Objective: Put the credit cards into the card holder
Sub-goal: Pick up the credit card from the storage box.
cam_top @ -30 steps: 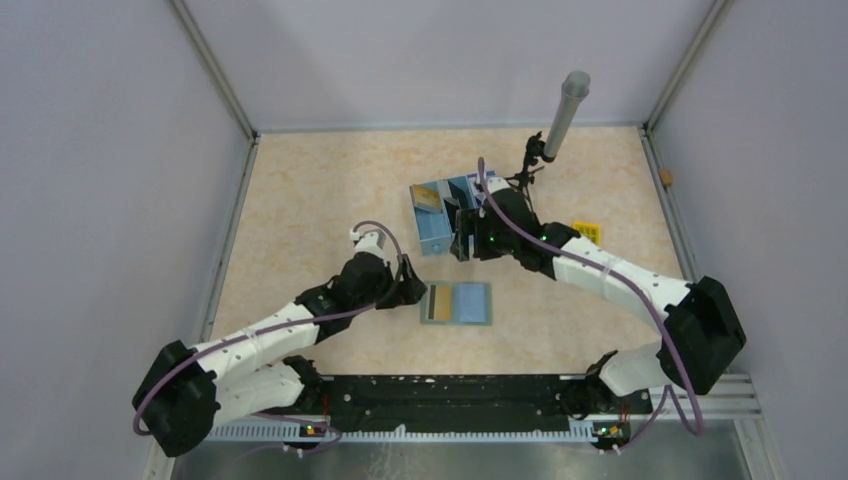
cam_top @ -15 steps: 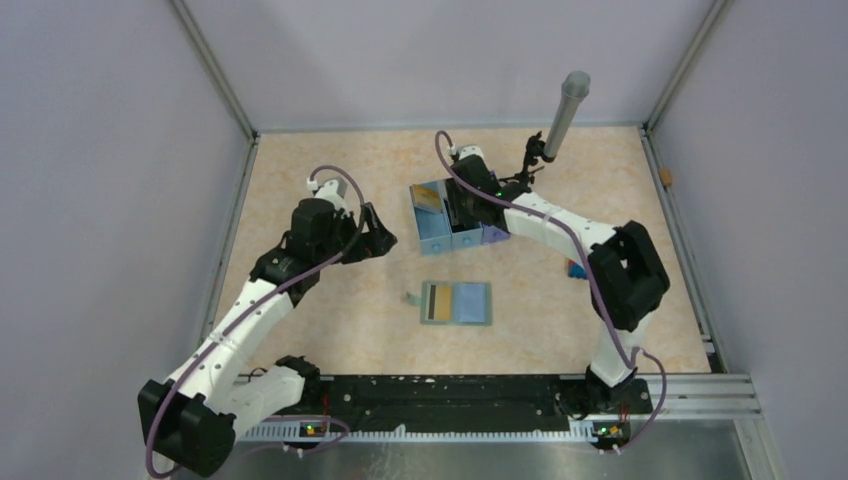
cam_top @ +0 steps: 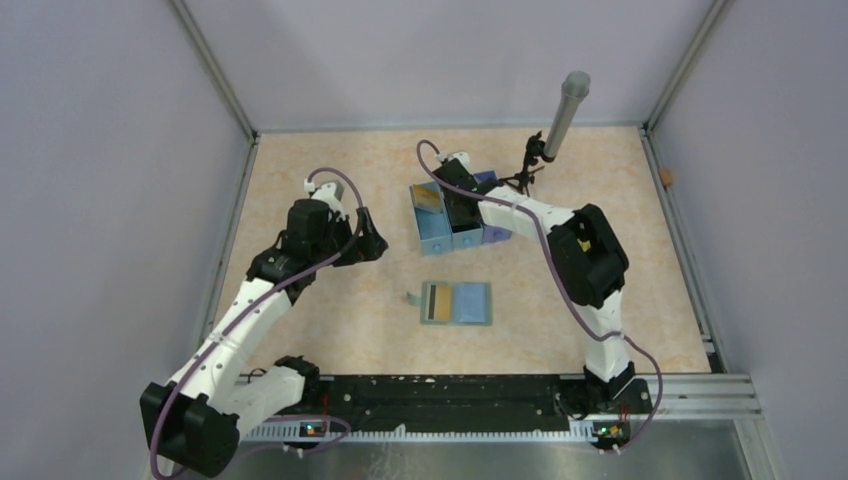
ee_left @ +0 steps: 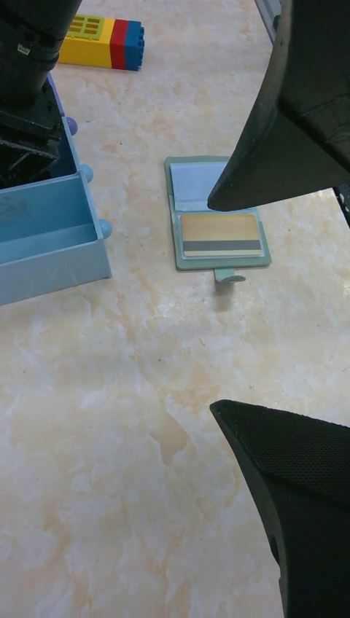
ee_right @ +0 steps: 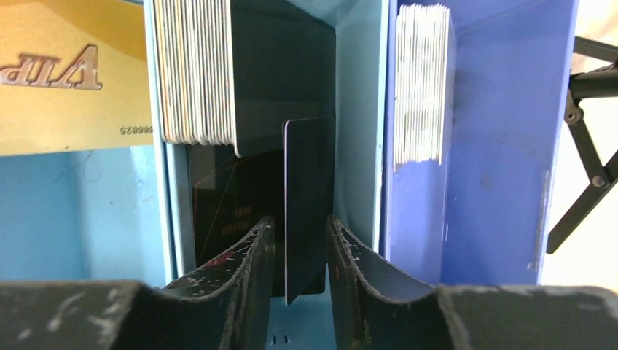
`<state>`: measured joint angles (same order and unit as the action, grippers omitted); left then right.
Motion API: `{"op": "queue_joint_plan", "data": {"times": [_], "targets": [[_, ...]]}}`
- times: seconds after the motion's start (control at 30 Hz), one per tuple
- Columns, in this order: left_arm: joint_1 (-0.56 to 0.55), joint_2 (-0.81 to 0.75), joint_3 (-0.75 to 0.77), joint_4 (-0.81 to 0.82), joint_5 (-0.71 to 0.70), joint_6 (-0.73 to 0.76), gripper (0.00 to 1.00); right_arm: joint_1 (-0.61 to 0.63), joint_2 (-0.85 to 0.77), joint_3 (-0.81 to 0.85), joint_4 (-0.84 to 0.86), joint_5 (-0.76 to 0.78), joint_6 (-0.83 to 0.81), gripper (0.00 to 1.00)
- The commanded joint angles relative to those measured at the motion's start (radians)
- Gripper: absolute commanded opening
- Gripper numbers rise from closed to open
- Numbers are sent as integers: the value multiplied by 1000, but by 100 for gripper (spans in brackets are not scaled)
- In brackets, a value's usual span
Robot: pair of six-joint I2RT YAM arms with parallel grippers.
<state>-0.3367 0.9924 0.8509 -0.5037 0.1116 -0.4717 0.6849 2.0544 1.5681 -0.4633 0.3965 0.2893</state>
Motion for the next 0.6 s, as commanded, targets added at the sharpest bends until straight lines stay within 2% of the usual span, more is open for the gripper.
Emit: {"op": "queue_joint_plan", "data": {"times": [0.0, 0.2, 0.47, 0.57], "targets": [[8, -17, -5, 5, -8, 24, 99, 0, 51, 80, -4, 78, -16, 28], [9, -20, -18, 15, -7, 16, 99, 1, 33, 96, -7, 104, -16, 1], [9, -26, -52, 53, 71, -12, 99, 8, -128, 48, 8, 138, -15, 0], [8, -39, -95, 128, 123, -58, 99, 8, -219, -7, 33, 125, -5, 0]]}}
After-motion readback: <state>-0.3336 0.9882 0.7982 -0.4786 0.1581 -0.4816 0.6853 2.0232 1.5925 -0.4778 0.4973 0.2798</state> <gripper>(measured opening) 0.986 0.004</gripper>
